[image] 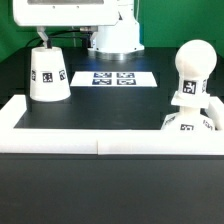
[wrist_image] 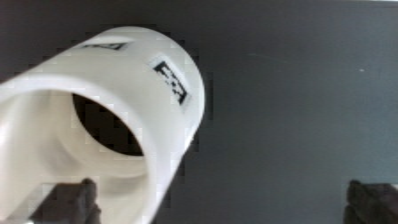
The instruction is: Assemble lamp
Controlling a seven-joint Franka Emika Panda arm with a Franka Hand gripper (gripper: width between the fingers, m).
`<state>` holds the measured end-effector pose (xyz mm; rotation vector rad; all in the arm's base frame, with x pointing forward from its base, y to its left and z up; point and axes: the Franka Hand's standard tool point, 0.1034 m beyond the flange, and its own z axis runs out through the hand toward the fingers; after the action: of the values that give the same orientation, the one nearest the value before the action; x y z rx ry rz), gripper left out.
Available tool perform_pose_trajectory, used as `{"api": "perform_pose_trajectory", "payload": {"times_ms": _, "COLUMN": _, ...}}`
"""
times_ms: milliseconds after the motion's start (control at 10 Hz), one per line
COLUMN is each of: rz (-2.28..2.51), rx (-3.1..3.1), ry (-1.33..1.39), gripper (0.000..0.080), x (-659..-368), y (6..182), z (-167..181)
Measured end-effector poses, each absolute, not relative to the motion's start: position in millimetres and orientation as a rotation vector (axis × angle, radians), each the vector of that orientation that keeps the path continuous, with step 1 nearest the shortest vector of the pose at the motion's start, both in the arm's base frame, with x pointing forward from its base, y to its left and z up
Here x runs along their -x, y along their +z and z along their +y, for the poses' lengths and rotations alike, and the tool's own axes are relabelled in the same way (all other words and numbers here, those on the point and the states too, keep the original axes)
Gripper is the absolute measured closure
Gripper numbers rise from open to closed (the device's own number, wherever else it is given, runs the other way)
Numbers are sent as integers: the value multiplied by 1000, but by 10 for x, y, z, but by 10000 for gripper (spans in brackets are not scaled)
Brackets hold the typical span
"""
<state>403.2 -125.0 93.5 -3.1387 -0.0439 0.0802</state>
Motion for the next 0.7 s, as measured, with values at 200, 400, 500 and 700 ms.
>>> {"api": "perform_pose_trajectory", "payload": {"times_ms": 200, "rz": -48, "rx": 3143, "ry": 88, "gripper": 100, "x": -3997, "y": 841, "z": -1294}}
{"api": "perform_pose_trajectory", "payload": {"times_ms": 400, "rz": -54, "rx": 3144, "ry": 104, "gripper": 100, "x": -3980, "y": 801, "z": -1301}}
{"api": "perform_pose_trajectory", "payload": {"times_ms": 500, "rz": -54, "rx": 3144, "ry": 106, "gripper": 223, "x": -3979, "y": 793, "z": -1302}}
{"api": "perform_pose_trajectory", "payload": {"times_ms": 700, "rz": -55, "rx": 3144, "ry": 110, "gripper": 363, "x": -3974, "y": 785, "z": -1301}}
